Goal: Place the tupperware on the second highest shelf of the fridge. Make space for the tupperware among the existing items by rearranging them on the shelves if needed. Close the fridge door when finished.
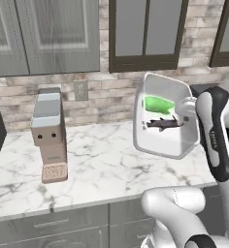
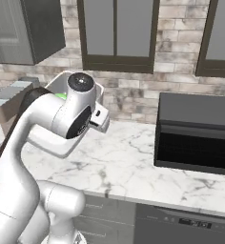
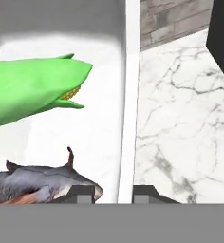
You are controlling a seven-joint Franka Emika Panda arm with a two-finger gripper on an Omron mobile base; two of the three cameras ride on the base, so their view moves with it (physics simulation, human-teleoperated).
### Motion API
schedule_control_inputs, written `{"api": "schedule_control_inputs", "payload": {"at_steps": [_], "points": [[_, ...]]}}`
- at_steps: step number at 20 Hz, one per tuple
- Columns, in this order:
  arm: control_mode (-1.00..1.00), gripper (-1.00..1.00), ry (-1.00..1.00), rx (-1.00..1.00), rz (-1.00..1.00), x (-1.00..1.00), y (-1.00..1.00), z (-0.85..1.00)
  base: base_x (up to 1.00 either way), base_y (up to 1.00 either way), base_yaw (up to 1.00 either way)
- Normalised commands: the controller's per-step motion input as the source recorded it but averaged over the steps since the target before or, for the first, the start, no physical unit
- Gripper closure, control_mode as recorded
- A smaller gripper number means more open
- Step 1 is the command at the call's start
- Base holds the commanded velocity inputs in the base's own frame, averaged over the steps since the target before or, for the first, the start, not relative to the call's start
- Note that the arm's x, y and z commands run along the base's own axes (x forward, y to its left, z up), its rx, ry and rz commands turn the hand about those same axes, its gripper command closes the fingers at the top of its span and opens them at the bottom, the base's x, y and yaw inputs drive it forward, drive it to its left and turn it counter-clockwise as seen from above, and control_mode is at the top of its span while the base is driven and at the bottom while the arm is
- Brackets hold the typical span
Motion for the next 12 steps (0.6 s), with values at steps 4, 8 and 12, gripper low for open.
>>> {"api": "schedule_control_inputs", "payload": {"at_steps": [4,8,12], "points": [[-1.00,1.00,-0.24,0.13,-0.09,-0.84,0.32,0.43,0.00,0.00,0.00],[-1.00,1.00,0.01,-0.01,-0.11,-0.40,0.33,0.58,0.00,0.00,0.00],[-1.00,1.00,0.26,-0.11,-0.03,-0.01,0.06,0.43,0.00,0.00,0.00]]}}
